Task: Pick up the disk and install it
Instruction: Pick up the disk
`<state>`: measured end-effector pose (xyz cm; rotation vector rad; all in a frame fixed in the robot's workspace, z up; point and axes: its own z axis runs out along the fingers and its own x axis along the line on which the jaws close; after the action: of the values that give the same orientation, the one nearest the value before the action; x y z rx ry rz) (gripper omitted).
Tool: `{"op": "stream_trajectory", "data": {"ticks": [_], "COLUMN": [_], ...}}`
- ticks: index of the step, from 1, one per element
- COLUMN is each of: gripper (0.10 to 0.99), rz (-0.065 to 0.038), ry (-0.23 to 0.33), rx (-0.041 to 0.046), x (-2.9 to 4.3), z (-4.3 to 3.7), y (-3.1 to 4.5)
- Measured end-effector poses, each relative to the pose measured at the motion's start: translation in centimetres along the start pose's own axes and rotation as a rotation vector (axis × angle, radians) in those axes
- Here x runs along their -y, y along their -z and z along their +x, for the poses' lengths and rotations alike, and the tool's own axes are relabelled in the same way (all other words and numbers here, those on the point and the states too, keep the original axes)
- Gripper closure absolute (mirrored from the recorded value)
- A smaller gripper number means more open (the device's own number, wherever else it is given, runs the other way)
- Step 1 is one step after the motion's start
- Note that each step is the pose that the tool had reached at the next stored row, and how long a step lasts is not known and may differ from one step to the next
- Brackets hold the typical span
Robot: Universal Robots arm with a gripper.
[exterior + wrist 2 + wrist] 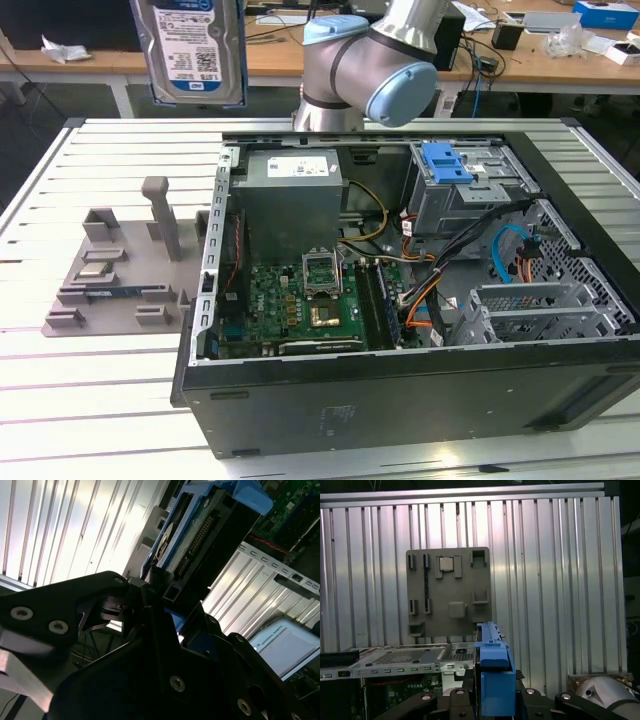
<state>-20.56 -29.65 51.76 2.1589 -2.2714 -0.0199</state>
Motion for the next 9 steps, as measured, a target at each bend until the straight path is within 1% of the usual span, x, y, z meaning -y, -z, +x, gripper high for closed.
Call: {"op": "stream_trajectory", "data": {"ticks": [2,4,7,9], "gripper": [0.714,0.714,0.714,0.714], "rz": [0.000,0.000,0.000,0.000], "ry": [0.000,0.000,0.000,0.000], "rx": [0.0000,0.0000,0.0001,0.0000], "x": [0.97,2.11,2.92,3.63], "z": [-0.06,-0.12,-0.16,-0.19], "y": [0.01,0.03,0.04,0.05]}}
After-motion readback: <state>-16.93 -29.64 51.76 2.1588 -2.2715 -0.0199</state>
